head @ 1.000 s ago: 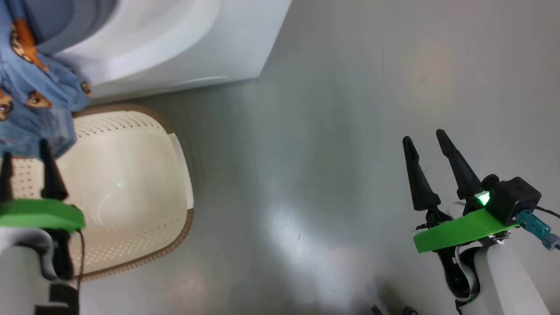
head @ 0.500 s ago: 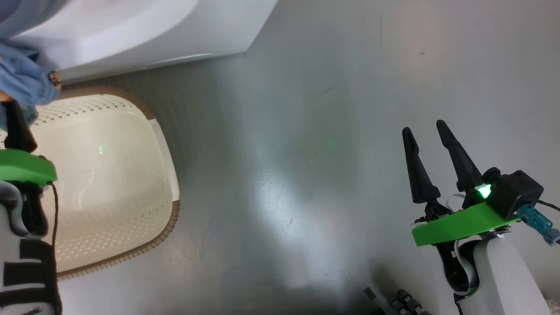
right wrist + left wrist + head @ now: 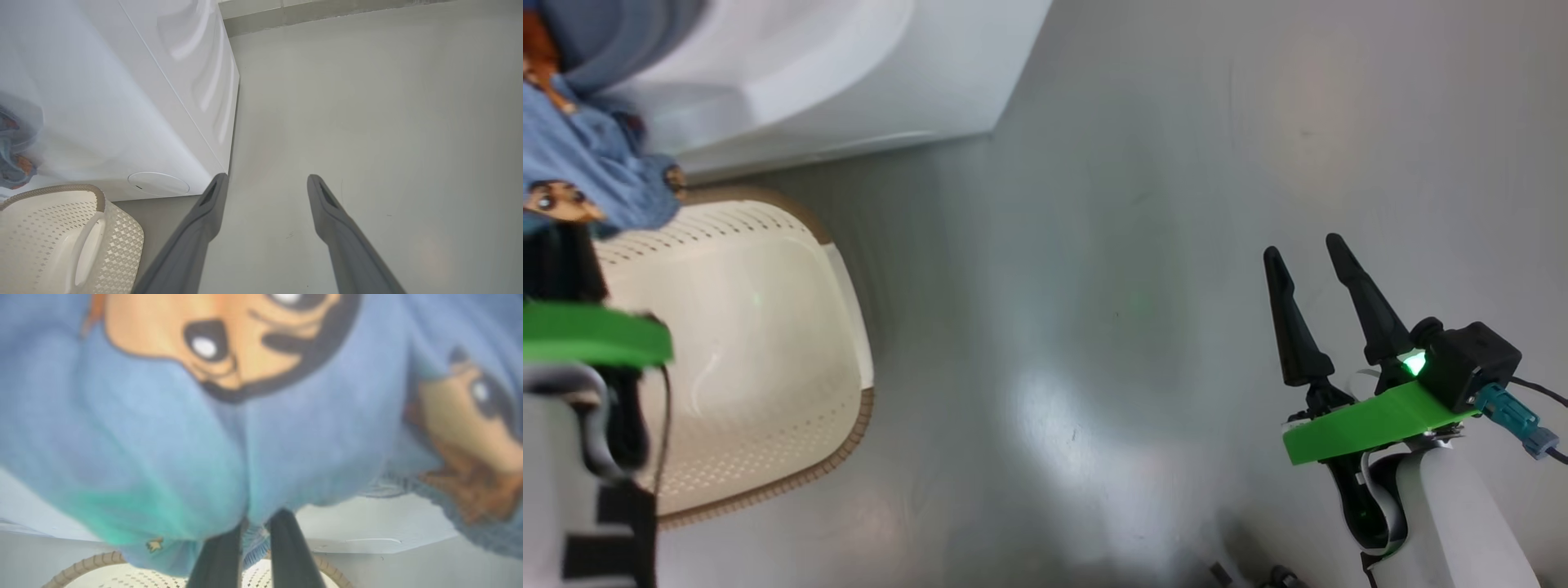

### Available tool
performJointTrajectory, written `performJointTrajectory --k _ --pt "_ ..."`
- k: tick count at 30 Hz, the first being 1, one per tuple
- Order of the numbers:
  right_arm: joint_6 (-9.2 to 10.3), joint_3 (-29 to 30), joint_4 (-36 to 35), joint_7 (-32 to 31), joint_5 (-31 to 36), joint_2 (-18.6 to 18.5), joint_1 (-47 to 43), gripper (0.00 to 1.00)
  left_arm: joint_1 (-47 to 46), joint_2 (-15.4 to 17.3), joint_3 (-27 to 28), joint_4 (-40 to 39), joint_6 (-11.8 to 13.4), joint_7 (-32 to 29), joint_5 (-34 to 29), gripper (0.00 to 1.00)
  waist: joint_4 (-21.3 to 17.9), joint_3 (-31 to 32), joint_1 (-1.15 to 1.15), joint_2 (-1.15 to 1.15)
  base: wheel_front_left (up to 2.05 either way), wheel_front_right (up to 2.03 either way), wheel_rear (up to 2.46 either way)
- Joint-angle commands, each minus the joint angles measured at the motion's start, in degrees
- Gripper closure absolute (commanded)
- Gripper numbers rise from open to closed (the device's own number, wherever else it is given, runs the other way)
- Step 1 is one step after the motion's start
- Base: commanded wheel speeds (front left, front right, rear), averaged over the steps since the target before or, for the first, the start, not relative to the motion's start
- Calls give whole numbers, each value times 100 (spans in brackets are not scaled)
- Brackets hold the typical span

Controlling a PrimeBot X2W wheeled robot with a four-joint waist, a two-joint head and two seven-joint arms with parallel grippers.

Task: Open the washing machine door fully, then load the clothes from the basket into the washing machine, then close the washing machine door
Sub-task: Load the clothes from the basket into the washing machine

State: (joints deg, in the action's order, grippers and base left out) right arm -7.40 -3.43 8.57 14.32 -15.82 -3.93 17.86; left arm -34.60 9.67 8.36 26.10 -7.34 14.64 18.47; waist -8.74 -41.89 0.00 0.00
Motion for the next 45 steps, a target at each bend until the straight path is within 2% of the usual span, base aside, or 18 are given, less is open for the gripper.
performJointTrajectory --k 1,10,17,22,29,45 --pt "-9 -151 -73 68 6 -6 -73 0 400 131 105 -232 -13 36 13 100 103 215 0 0 0 0 0" --pt "-9 -184 70 68 -33 -21 -103 0 794 -23 311 -915 -14 36 -138 100 272 634 0 0 0 0 0" --pt "-9 -247 121 68 -76 -12 -106 0 504 277 323 -1051 -14 36 -302 100 202 758 0 0 0 0 0" --pt "-9 -256 114 68 -110 1 -118 0 42 590 245 -869 -14 36 -354 100 108 751 0 0 0 0 0" --pt "-9 -271 116 68 -168 45 -123 0 -1013 1058 -144 -317 -14 -9 -416 100 -84 653 0 0 0 0 0" --pt "-9 -262 84 68 -236 95 -121 0 -2589 1328 -382 879 40 -244 -454 100 -314 415 0 0 0 0 0"
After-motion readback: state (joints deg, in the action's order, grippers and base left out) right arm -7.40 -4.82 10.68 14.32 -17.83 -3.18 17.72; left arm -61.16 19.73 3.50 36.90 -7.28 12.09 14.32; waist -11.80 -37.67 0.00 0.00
